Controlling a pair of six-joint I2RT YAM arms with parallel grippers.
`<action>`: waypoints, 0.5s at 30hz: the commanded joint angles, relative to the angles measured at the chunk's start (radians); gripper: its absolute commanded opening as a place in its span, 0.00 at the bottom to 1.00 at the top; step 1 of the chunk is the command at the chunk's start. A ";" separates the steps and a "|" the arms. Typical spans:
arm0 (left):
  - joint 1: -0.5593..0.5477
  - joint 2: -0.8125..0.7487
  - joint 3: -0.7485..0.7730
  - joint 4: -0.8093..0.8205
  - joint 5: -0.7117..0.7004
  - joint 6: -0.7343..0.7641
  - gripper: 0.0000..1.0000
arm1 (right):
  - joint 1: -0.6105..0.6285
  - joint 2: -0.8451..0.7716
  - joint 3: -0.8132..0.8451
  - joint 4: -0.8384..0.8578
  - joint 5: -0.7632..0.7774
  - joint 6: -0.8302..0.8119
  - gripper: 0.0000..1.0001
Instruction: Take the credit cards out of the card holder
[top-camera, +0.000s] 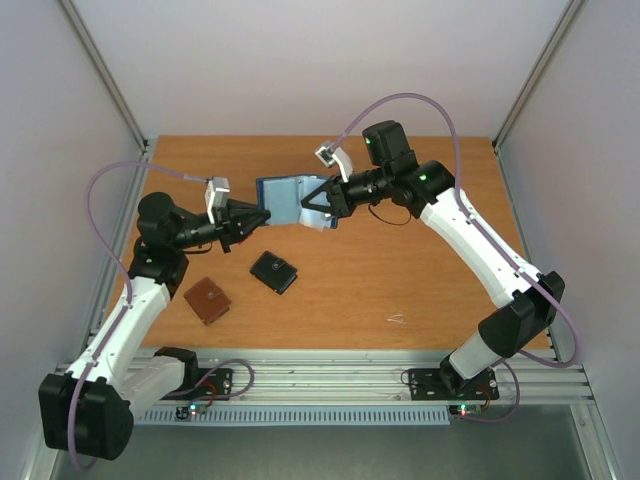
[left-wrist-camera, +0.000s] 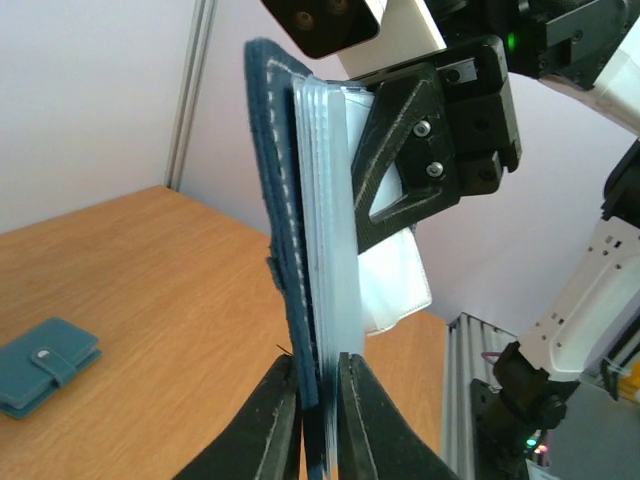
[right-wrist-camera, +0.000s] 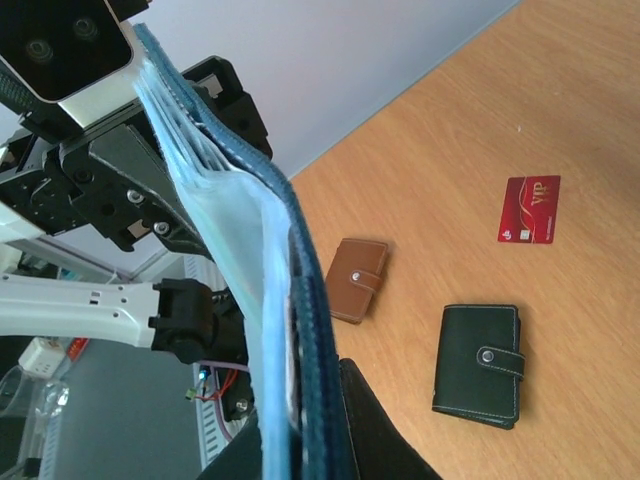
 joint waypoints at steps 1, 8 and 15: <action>-0.027 -0.002 0.021 0.022 -0.054 0.072 0.13 | 0.013 0.003 0.045 -0.005 -0.032 -0.011 0.01; -0.081 0.005 0.015 0.051 -0.076 0.044 0.15 | 0.050 0.034 0.069 0.011 -0.057 -0.017 0.01; -0.088 0.003 0.011 0.068 -0.074 0.036 0.01 | 0.050 0.039 0.060 0.016 -0.060 -0.018 0.11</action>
